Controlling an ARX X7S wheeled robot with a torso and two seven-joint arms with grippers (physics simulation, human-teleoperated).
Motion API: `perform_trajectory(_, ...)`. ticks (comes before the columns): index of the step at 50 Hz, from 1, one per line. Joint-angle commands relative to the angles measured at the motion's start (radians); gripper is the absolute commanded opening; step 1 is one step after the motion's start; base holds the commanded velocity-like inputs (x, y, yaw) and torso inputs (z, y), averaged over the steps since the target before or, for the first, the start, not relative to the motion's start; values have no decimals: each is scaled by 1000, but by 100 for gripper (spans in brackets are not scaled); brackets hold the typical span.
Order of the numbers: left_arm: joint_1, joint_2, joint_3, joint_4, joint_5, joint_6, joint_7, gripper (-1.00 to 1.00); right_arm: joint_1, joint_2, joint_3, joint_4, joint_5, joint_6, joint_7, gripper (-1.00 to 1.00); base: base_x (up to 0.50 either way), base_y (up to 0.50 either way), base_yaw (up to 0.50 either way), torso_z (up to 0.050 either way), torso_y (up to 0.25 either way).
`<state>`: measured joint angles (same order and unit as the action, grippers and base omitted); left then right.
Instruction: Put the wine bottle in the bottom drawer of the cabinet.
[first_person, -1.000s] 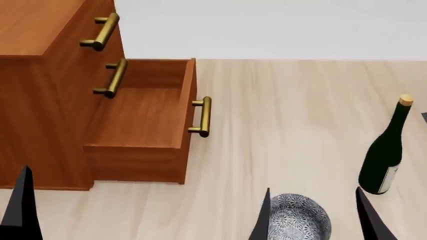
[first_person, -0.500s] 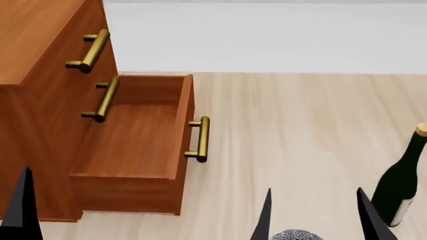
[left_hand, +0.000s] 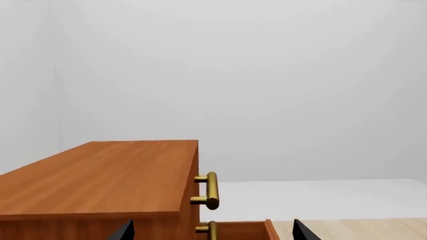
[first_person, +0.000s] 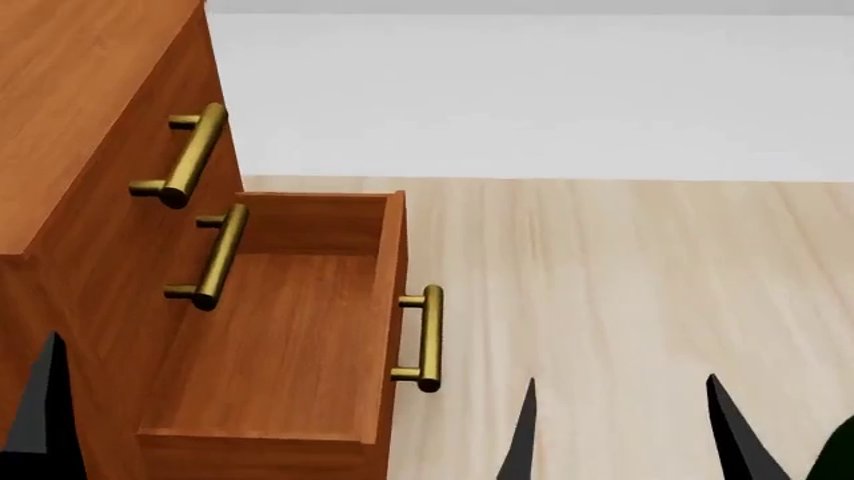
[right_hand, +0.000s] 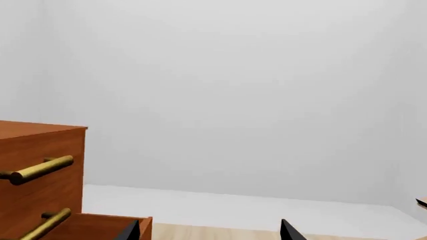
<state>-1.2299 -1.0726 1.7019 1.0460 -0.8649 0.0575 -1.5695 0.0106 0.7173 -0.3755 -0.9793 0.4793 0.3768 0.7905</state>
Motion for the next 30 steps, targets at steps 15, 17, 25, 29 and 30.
perform_trajectory(15, 10, -4, -12, 1, -9, 2, 0, 100, 5, 39, 55, -16, 48, 20, 45, 100, 94, 4, 0, 0, 0)
perform_trajectory(17, 12, 2, -13, 1, -7, -2, 0, 100, 14, 63, 101, -35, 96, 47, 77, 100, 0, 0, 0, 0, 0)
perform_trajectory(25, 0, -6, 2, 0, -2, 18, 2, 100, 26, 139, 209, -32, 206, 82, 130, 100, 0, 0, 0, 0, 0)
perform_trajectory(29, 2, -9, 6, 0, 1, 21, 2, 100, 40, 167, 256, -3, 252, 82, 135, 100, 0, 0, 0, 0, 0)
perform_trajectory(30, 4, -9, 6, 0, 2, 27, 3, 100, 41, 177, 278, 2, 272, 80, 141, 100, 0, 0, 0, 0, 0)
